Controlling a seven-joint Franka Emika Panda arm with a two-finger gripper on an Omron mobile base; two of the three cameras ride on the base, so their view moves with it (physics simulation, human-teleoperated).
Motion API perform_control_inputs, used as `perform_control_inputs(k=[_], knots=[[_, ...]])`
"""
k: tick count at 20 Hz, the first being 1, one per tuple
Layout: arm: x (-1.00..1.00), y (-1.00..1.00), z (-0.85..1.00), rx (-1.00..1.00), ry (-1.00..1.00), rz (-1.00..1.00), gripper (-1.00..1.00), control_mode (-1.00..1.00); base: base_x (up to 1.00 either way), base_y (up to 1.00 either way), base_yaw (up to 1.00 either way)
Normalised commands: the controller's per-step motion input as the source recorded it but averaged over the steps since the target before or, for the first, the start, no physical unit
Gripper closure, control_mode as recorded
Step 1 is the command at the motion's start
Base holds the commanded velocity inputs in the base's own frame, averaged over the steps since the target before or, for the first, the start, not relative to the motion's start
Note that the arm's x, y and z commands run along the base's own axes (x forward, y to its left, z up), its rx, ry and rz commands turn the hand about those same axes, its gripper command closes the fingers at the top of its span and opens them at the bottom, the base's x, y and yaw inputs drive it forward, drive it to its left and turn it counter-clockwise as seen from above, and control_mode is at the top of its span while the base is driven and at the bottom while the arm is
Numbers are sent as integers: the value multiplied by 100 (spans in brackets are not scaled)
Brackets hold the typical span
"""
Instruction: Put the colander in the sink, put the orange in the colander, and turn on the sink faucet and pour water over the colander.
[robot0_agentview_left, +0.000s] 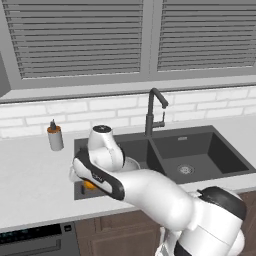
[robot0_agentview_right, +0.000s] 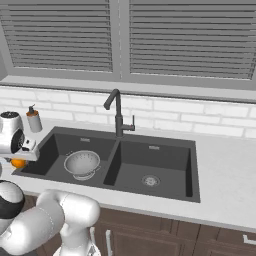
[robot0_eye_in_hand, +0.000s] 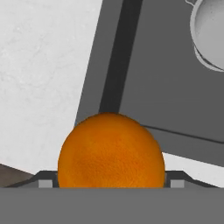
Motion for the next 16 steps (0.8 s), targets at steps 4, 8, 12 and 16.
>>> perform_control_inputs(k=[4, 8, 12, 16], knots=[[48, -36, 17, -9, 4, -10, 100, -100, 0, 0, 0], [59, -40, 6, -12, 14, -18, 100, -100, 0, 0, 0], [68, -35, 0, -12, 18, -23, 100, -100, 0, 0, 0], [67, -33, 0, -10, 21, -24, 100, -100, 0, 0, 0]])
